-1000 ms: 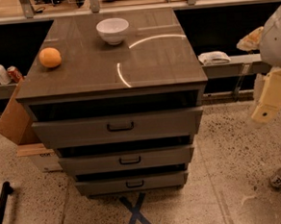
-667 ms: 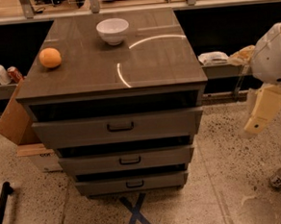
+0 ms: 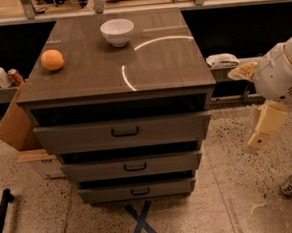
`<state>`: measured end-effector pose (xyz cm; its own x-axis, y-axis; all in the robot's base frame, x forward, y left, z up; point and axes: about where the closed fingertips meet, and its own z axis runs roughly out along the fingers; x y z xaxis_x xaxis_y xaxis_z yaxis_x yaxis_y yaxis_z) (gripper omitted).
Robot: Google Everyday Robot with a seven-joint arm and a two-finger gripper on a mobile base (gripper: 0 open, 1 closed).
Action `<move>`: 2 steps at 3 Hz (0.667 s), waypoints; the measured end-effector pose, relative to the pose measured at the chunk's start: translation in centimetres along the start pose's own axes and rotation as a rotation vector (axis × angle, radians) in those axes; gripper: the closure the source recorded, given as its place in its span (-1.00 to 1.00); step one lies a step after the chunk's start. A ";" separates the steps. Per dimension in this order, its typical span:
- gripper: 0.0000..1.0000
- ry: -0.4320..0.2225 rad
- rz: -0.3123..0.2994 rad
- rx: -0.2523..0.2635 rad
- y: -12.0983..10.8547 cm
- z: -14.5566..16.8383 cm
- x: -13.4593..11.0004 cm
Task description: Open top drawer
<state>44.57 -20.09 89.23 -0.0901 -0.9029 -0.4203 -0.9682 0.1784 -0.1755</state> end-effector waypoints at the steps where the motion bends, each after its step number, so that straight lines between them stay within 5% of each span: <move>1: -1.00 0.002 -0.012 -0.058 0.4 3.8 0.8; 2: -1.00 0.019 -0.045 -0.104 0.8 9.1 2.1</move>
Offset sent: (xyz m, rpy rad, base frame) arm 0.0223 0.0271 -0.1579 -0.0428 0.1146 0.1265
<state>45.69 -18.26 80.09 -0.0498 -0.9164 -0.3972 -0.9903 0.0970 -0.0996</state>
